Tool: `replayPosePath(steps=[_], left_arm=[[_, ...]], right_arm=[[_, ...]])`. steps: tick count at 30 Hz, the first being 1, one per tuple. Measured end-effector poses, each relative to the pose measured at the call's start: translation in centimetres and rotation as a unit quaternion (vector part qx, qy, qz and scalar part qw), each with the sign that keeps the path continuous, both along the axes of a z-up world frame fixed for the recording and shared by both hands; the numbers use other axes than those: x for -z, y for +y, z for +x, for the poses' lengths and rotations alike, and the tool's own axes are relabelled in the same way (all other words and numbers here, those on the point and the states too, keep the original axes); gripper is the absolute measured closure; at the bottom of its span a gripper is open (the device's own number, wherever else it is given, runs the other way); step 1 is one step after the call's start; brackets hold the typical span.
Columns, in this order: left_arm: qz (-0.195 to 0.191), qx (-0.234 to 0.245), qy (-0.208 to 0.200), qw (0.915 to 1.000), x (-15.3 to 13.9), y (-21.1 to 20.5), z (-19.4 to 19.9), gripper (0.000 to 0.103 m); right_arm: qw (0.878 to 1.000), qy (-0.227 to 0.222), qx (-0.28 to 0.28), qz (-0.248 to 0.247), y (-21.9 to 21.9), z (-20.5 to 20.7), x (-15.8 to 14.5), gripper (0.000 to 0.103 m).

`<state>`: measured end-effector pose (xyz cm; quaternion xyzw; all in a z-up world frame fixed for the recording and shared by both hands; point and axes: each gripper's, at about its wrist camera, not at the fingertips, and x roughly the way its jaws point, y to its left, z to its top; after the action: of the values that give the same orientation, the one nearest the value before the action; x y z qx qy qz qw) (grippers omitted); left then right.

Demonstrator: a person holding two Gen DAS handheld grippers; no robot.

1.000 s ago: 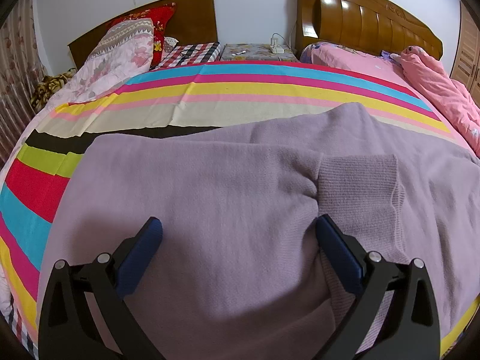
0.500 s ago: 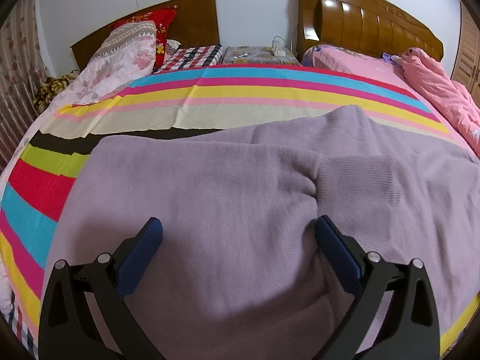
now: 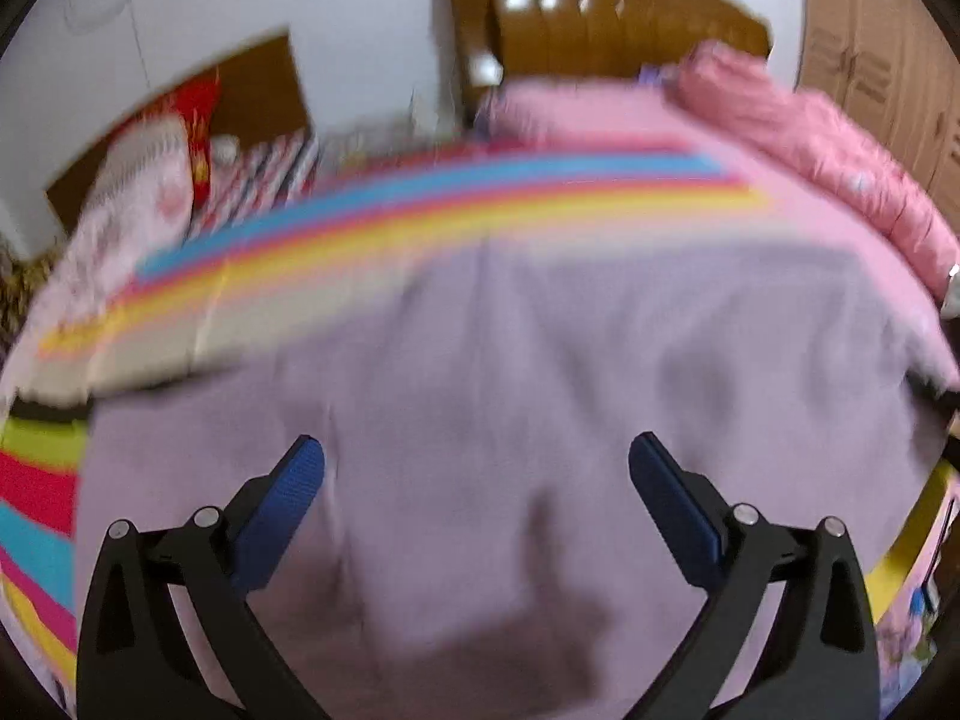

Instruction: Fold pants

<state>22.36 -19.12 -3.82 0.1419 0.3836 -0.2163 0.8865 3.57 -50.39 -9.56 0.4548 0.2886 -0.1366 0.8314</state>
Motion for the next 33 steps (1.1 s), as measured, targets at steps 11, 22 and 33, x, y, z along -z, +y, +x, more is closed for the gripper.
replayPosePath(steps=[11, 22, 33], left_arm=[[0.065, 0.039, 0.055, 0.9956, 3.1, -10.7, 3.6, 0.002], [0.074, 0.143, 0.06, 0.9852, 2.5, -22.9, 3.4, 0.002], [0.044, 0.14, 0.076, 0.9862, 4.7, -26.3, 6.0, 0.001]], right_arm=[[0.999, 0.008, -0.011, -0.05, 0.5, -0.1, -0.3, 0.07], [0.998, -0.003, -0.03, -0.047, -0.1, -0.2, 0.0, 0.07], [0.998, -0.006, -0.037, -0.051, -0.2, -0.1, 0.1, 0.07]])
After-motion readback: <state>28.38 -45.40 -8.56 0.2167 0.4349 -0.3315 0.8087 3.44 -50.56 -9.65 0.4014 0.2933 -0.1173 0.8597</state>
